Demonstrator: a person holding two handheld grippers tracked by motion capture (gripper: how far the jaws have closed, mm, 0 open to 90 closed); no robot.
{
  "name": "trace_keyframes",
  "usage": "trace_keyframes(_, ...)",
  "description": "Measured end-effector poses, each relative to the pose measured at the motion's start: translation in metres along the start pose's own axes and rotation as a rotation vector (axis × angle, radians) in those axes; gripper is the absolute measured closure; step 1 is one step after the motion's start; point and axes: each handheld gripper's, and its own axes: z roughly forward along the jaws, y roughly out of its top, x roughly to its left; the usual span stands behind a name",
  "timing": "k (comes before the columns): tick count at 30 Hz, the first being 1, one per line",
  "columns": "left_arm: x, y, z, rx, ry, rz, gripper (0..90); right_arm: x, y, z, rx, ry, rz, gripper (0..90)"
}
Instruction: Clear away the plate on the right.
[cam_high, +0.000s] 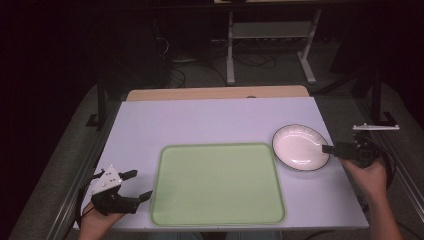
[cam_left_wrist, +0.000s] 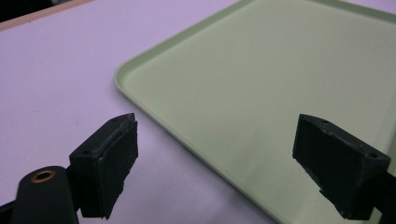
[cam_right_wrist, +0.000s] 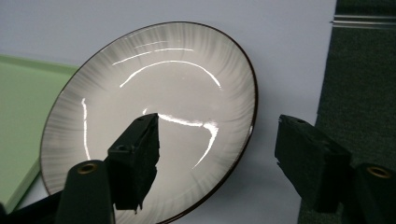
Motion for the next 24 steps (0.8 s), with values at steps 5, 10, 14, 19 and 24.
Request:
trace_keyframes(5,0.000,0.000,0.000,0.002,-0.001,0.000,14.1,-0.007,0.002,0.006,0.035,-0.002,0.073,39.0)
trace_keyframes(10,0.000,0.000,0.000,0.003,-0.002,0.000,14.2,-0.015,0.003,0.011,0.085,0.022,0.164,45.1)
trace_keyframes(14,0.001,0.000,0.000,0.001,-0.001,0.001,14.3,-0.021,0.000,0.017,0.117,0.022,0.206,51.6)
trace_keyframes(19,0.000,0.000,0.001,0.003,-0.004,-0.001,14.3,-0.022,-0.003,0.021,0.133,0.037,0.227,56.4)
trace_keyframes(24,0.000,0.000,0.001,0.005,-0.004,-0.001,14.3,-0.023,-0.003,0.024,0.139,0.061,0.257,61.8)
